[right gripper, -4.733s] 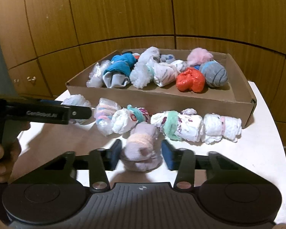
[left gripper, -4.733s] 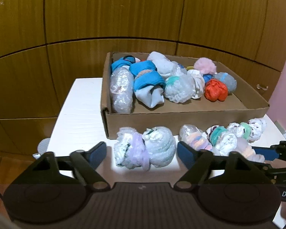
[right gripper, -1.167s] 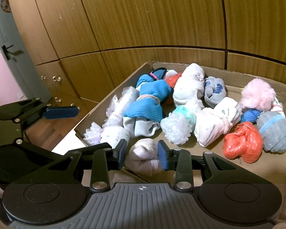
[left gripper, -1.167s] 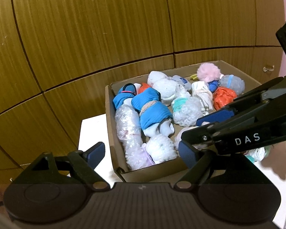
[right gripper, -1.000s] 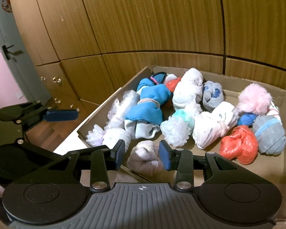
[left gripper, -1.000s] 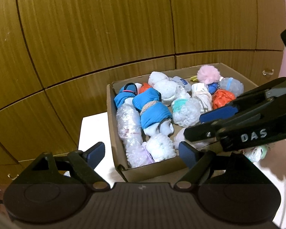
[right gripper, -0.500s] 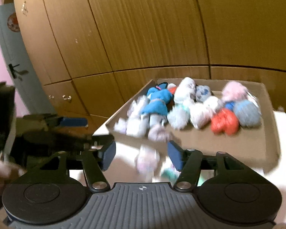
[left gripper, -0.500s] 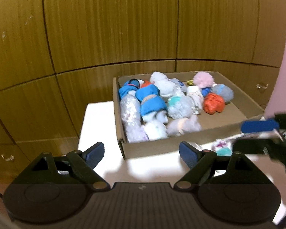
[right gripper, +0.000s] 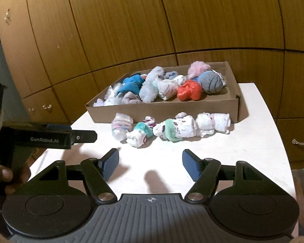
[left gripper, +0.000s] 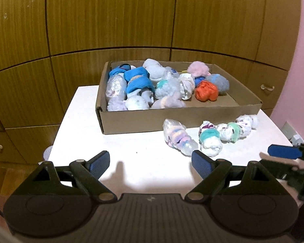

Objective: Organize objects
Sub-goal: 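Withdraw both tools from the tray back toward the sock row, then grasp the clear bagged striped bundle with the left tool while the right tool grasps the teal-and-white sock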

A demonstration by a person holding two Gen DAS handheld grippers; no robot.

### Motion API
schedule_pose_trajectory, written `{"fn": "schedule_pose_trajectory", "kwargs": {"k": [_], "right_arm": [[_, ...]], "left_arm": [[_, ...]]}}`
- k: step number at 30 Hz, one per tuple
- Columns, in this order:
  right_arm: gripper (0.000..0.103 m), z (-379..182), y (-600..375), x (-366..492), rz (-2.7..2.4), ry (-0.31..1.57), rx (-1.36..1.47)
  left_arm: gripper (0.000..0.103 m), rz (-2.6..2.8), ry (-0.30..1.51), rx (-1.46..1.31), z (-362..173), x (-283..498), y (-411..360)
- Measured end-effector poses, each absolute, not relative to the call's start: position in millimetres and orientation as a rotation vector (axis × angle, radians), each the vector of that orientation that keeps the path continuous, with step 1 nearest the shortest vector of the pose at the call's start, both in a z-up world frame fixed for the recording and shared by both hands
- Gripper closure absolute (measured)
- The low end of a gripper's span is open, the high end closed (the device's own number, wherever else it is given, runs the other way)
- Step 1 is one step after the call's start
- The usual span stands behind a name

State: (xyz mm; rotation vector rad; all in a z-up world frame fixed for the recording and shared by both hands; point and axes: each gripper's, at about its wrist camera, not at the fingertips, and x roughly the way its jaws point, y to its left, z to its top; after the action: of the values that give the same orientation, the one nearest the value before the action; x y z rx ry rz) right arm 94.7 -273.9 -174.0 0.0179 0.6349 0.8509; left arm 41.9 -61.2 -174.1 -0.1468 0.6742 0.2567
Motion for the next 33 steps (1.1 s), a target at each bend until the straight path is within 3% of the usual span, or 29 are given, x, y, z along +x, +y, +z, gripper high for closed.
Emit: {"fn": "schedule_pose_trajectory", "kwargs": {"k": [24,27,33], "right_arm": [[0.034,-186.5,-197.0,119.5,0.905,0.669,-0.209],[0.04,-187.8,-196.3,127.1,0.906,0.681,-0.207],[0.065,-187.0,-197.3,132.2,0.921,0.678,-0.221]], "left_arm": [[0.017,0.263,0.677,-0.218,-175.4,41.5,-29.9],[0.017,0.234,0.681,-0.201,-174.9,48.6,-37.2],[0.017,0.209,0.686,-0.175,-173.9,60.1,-48.8]]}}
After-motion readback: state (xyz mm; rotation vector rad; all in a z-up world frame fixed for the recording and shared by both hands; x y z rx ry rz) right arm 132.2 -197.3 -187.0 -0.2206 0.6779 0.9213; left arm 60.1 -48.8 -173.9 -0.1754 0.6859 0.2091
